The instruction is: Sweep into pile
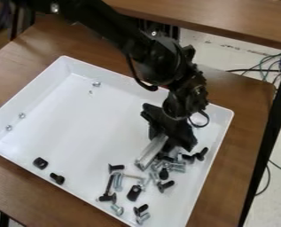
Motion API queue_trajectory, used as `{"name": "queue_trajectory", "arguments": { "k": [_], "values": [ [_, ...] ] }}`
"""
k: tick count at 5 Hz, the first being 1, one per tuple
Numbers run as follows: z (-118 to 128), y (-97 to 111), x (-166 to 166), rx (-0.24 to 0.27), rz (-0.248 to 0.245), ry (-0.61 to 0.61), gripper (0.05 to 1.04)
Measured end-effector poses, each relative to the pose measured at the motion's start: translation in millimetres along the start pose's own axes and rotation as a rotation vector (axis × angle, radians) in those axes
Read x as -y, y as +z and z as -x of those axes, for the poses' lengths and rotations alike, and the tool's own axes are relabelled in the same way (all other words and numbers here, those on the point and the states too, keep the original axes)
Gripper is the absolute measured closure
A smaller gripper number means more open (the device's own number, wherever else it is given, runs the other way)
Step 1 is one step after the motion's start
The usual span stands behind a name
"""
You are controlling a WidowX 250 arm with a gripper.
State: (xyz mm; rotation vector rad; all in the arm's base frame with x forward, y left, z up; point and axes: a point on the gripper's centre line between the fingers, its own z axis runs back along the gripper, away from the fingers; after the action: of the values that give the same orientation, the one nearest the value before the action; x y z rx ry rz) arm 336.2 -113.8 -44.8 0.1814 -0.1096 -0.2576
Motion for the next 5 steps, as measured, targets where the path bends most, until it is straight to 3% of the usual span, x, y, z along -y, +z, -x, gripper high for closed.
{"name": "queue_trajectory", "arguments": {
  "k": [3, 4, 5],
  "values": [
    [12, 26, 1, 0.060, 0.061, 0.000, 0.724],
    [10, 34, -22, 0.072, 0.024, 0.107, 0.724],
    [18, 31, -66, 0.013, -0.052, 0.279, 0.724]
  ]
}}
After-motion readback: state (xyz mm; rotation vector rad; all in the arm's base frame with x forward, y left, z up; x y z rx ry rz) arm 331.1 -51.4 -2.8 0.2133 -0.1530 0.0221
